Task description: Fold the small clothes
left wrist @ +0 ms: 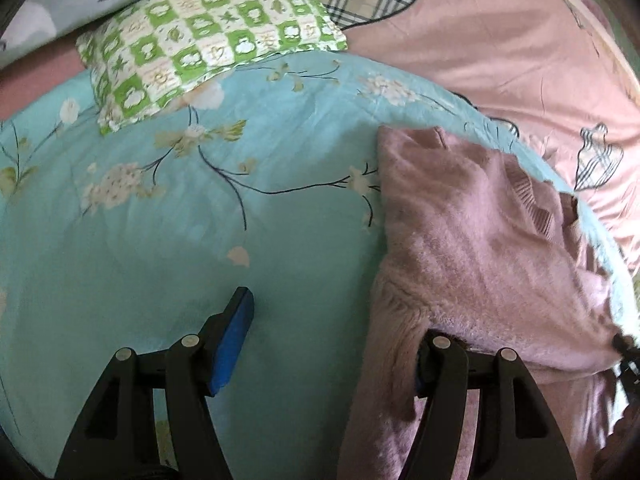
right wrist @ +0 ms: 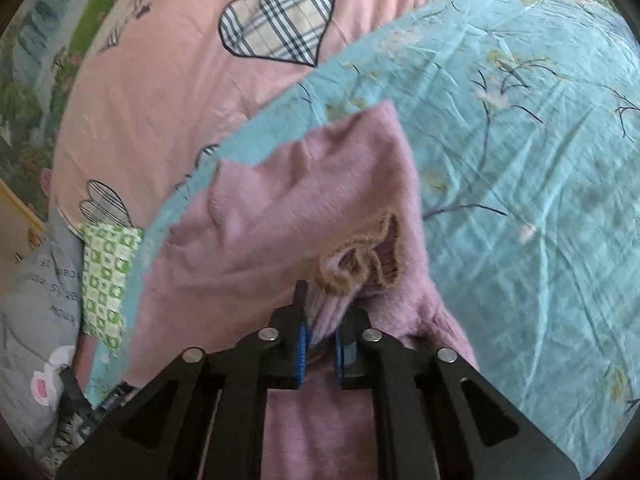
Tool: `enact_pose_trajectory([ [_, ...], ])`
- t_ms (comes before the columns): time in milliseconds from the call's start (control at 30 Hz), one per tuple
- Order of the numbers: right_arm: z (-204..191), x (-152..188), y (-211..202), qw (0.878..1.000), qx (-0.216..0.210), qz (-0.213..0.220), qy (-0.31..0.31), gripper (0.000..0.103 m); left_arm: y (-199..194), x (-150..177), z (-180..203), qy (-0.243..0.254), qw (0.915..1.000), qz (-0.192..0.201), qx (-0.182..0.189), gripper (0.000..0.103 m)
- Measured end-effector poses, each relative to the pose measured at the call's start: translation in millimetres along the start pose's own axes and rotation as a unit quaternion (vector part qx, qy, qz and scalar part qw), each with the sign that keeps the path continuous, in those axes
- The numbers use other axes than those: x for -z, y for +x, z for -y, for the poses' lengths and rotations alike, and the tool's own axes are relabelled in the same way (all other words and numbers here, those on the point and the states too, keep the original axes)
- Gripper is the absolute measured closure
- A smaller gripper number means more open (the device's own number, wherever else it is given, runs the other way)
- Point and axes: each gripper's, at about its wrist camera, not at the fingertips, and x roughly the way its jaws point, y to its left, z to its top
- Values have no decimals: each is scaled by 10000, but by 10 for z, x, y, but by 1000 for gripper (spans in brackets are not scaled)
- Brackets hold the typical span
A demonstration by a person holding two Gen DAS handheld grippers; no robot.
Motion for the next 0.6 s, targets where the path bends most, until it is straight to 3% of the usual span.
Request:
enact_pose_trajectory([
  [133,32,53,-90,9999,135,11,-70,78,-60,25,-175,-406,9984,-13,396,37],
  [233,47,104,-242,9991,383,173,-56,73,-115,67,-317,-688,9946,-18,779,37],
  [333,7,122,-443,9965,698,451,-54,61,-183,130,-389,-754,9925,-20,963,37],
  [467,-276,94,-607,9969,276,668,-312,59,-234,173,-415,-749,9921,-26,1003,37],
  [600,-916,71,-379,9935,-478,118,-1031,57,-264,218,-398,-652,9933,-26,951,37],
])
